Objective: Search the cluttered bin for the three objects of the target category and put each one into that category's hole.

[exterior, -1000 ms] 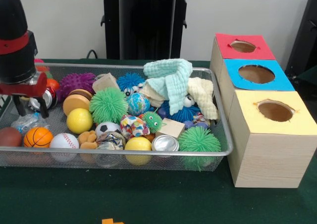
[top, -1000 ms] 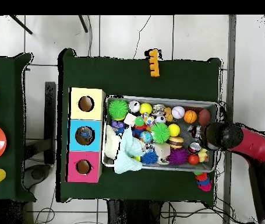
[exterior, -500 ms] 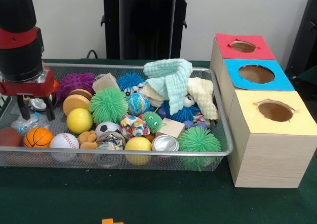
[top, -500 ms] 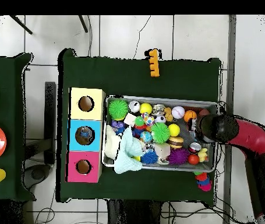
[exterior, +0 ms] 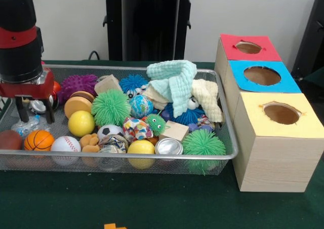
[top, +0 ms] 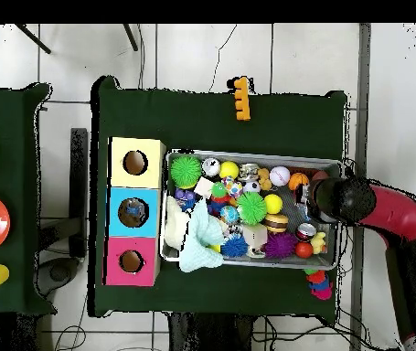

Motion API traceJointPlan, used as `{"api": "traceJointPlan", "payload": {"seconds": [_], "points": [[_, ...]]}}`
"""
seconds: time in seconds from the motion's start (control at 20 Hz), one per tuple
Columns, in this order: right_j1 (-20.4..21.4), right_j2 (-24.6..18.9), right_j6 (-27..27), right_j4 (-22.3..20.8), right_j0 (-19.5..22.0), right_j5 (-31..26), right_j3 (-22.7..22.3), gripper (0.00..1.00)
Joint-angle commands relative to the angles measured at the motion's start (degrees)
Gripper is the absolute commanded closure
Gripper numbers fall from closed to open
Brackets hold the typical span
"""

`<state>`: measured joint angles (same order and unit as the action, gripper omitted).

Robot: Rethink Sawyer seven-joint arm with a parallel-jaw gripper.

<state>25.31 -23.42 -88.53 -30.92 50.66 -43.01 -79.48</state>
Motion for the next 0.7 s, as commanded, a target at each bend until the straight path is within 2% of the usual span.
{"api": "traceJointPlan", "payload": {"seconds": [0.05, 0.3, 0.4, 0.7], "points": [[-2.9, 2.8, -2.8, -2.8, 0.3, 6.3, 0.3, 0.00], [-2.7, 5.4, -7.5, -1.1, -0.8, 6.2, 2.0, 0.00], [-1.9, 6.9, -10.2, -0.4, -1.4, 7.7, 1.0, 0.00], [-1.2, 10.0, -12.8, 0.3, -3.2, 11.0, -0.3, 0.00]]}}
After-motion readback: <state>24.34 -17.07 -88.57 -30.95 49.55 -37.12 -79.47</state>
